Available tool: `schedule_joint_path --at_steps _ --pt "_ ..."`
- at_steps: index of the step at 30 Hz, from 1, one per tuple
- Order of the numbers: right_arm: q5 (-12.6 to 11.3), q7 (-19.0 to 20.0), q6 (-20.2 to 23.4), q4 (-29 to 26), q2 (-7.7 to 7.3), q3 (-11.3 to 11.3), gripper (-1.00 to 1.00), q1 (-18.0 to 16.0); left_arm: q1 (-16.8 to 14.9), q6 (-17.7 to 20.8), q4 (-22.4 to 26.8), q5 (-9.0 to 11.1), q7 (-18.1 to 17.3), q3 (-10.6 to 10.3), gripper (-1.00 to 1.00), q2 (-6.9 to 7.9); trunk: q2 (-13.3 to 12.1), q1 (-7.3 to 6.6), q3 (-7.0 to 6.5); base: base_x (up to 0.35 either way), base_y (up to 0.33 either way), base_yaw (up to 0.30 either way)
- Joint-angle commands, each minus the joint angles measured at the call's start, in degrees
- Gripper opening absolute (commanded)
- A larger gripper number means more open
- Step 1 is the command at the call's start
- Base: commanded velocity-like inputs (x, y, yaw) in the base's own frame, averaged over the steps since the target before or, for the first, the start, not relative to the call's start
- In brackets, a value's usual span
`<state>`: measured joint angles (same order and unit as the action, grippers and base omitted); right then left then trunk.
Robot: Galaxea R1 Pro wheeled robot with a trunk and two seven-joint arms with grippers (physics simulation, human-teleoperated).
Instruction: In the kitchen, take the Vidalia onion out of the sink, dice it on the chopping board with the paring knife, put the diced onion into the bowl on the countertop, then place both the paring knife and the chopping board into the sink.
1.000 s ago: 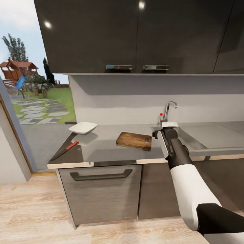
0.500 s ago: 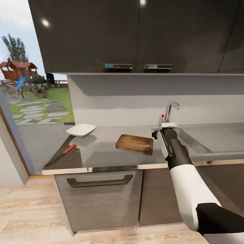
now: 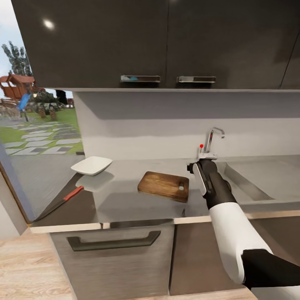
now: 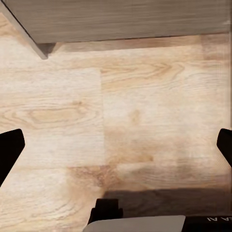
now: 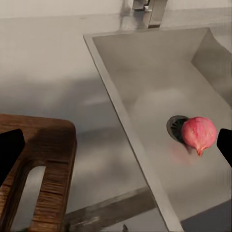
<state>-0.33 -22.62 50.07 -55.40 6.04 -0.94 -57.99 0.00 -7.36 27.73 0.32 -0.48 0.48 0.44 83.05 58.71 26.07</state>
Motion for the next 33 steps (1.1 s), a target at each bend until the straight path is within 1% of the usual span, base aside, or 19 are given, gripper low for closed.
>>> schedule_joint_path --at_steps 1,6,8,18,33 --pt "0.0 -0.1 -0.2 0.4 0.04 -0.1 1.0 0.0 0.0 -0.1 0.0 0.0 -0.1 0.0 1.0 0.0 0.0 0.02 0.06 0.177 -0.064 0.0" --pt "0.0 0.6 -3.2 3.3 0.02 -0.1 1.0 0.0 0.0 -0.1 0.0 0.0 -0.1 0.0 1.0 0.0 0.0 0.02 0.06 0.135 -0.028 0.0" --pt "0.0 1.1 -4.2 5.3 0.02 -0.1 1.0 -0.1 0.0 -0.1 0.0 0.0 -0.1 0.0 1.0 0.0 0.0 0.02 0.06 0.084 -0.006 0.0" --pt "0.0 1.2 -4.5 6.0 0.27 0.1 1.0 0.0 0.0 -0.1 0.0 0.0 -0.1 0.0 1.0 0.0 0.0 0.02 0.06 0.013 -0.001 0.0" --pt "0.1 1.2 -4.5 6.1 0.2 0.0 1.0 0.1 0.0 -0.1 0.0 0.1 -0.1 0.0 1.0 -0.01 0.0 0.02 0.06 0.0 0.0 0.0"
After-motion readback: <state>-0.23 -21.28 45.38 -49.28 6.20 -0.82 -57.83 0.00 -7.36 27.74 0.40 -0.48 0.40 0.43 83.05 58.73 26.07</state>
